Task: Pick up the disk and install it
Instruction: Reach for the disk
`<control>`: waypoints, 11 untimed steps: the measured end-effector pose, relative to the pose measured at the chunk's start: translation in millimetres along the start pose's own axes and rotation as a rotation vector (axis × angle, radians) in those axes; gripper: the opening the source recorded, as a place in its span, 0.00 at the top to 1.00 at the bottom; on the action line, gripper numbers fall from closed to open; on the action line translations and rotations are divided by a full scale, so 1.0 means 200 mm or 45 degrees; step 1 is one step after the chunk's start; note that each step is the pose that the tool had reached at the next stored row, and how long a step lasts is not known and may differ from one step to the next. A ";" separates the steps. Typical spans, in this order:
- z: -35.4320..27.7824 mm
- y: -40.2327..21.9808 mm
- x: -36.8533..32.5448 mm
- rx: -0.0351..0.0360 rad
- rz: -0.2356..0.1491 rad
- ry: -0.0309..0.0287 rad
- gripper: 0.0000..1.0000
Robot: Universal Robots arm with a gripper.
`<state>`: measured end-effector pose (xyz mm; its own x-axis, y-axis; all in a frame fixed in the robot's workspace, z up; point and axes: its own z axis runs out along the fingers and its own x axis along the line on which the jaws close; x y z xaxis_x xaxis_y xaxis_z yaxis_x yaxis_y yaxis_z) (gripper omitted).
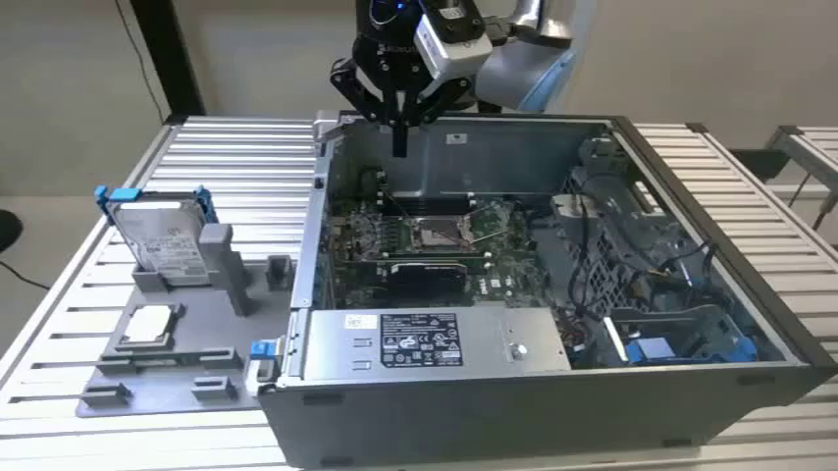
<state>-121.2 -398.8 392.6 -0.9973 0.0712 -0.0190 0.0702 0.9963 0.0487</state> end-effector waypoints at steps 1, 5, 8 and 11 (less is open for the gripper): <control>0.000 0.000 0.000 0.0000 0.000 0.0000 1.00; 0.000 0.000 0.000 0.0000 0.000 0.0000 1.00; 0.000 0.000 0.003 0.0001 0.000 0.0000 1.00; 0.000 -0.001 0.011 0.0000 0.000 -0.0001 1.00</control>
<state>-123.5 -398.8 392.6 -0.9973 0.0712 -0.0190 0.0702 0.9963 0.0487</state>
